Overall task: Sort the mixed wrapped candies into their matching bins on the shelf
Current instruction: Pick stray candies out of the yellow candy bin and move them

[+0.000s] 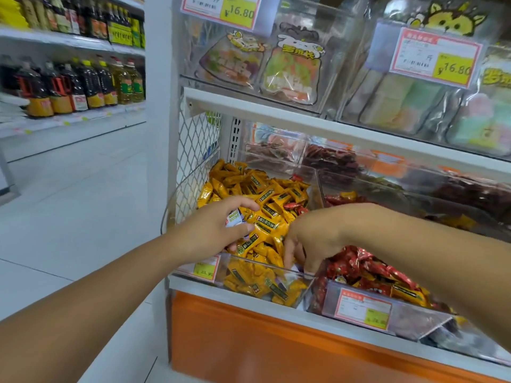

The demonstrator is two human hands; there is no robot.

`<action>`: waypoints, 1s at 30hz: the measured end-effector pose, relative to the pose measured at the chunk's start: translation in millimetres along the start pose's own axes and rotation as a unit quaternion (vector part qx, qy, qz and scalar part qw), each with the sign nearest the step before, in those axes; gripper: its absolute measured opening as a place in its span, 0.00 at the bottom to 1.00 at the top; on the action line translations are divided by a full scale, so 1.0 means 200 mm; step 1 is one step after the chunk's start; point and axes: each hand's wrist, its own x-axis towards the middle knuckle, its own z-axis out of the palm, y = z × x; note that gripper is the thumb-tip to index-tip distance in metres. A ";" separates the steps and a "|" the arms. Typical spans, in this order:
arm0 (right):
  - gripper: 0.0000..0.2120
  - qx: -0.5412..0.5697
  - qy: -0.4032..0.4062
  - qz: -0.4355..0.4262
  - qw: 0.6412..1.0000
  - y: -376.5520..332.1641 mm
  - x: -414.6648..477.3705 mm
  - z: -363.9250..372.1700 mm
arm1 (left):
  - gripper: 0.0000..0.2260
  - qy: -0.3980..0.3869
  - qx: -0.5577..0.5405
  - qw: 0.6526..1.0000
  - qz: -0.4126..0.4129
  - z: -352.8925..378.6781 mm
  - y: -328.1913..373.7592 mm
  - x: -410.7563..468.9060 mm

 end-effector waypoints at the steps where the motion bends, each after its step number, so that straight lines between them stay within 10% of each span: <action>1: 0.18 -0.016 -0.004 0.001 1.000 -0.01 0.02 0.00 | 0.13 0.000 0.004 1.000 0.002 0.00 0.00 0.00; 10: 0.11 0.116 0.124 0.005 0.986 0.06 0.02 0.01 | 0.17 -0.015 0.023 1.000 0.013 0.00 -0.03 0.02; 14: 0.08 0.248 0.287 -0.027 0.925 0.05 0.02 0.02 | 0.24 0.002 0.054 0.999 0.010 0.01 -0.01 0.04; 18: 0.10 0.343 0.279 -0.064 0.895 0.01 0.06 0.02 | 0.13 0.006 0.067 0.997 0.041 0.01 -0.02 0.05; 30: 0.28 0.032 0.157 0.093 0.983 0.33 0.21 -0.10 | 0.03 0.027 0.064 0.996 0.050 0.01 -0.07 0.04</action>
